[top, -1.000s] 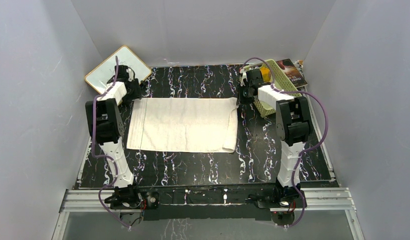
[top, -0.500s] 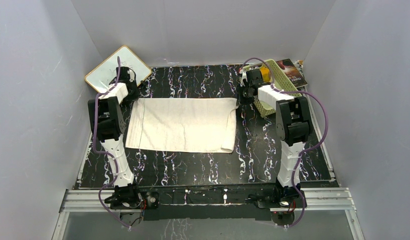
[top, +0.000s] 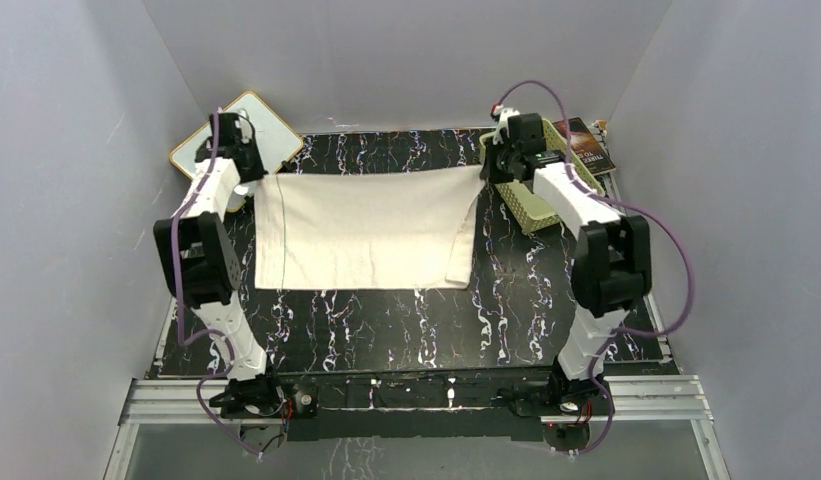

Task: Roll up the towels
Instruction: Fold the towel at the center of the board.

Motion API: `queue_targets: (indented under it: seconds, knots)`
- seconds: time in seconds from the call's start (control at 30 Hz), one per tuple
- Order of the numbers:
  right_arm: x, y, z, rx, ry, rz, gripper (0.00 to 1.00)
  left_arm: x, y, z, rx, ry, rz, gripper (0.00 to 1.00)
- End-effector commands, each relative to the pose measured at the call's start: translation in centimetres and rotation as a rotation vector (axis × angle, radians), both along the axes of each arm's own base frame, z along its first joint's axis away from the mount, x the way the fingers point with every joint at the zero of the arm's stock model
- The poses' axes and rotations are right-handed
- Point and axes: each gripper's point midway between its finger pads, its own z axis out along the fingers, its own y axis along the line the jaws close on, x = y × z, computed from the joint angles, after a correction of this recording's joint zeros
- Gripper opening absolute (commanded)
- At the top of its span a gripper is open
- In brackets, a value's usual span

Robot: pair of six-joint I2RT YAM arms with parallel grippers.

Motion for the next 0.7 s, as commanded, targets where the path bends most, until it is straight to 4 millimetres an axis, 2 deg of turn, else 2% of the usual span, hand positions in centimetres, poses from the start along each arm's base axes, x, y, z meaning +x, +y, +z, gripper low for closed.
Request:
queue_targets:
  seconds: [0.0, 0.13, 0.33, 0.47, 0.57, 0.67]
  knots:
    - [0.2, -0.9, 14.0, 0.055, -0.323, -0.049, 0.00, -3.3, 1.3, 14.0, 0.060, -0.241, 0.043, 0.00]
    - [-2.9, -0.5, 19.2, 0.103, -0.403, -0.008, 0.00, -8.0, 1.3, 20.2, 0.089, -0.343, 0.080, 0.00]
    - [-10.2, 0.9, 26.5, 0.183, -0.576, 0.115, 0.00, -17.5, 0.7, 29.0, 0.131, -0.582, 0.154, 0.00]
    - [-14.5, 0.9, 31.1, 0.218, -0.697, 0.162, 0.00, -23.1, 0.0, 34.3, 0.141, -0.741, 0.181, 0.00]
    - [-16.3, 0.9, 32.8, 0.242, -0.727, 0.171, 0.00, -24.9, -0.4, 36.1, 0.143, -0.762, 0.174, 0.00]
    - [-16.8, 0.9, 32.9, 0.261, -0.716, 0.163, 0.00, -24.9, -0.3, 35.9, 0.158, -0.723, 0.160, 0.00]
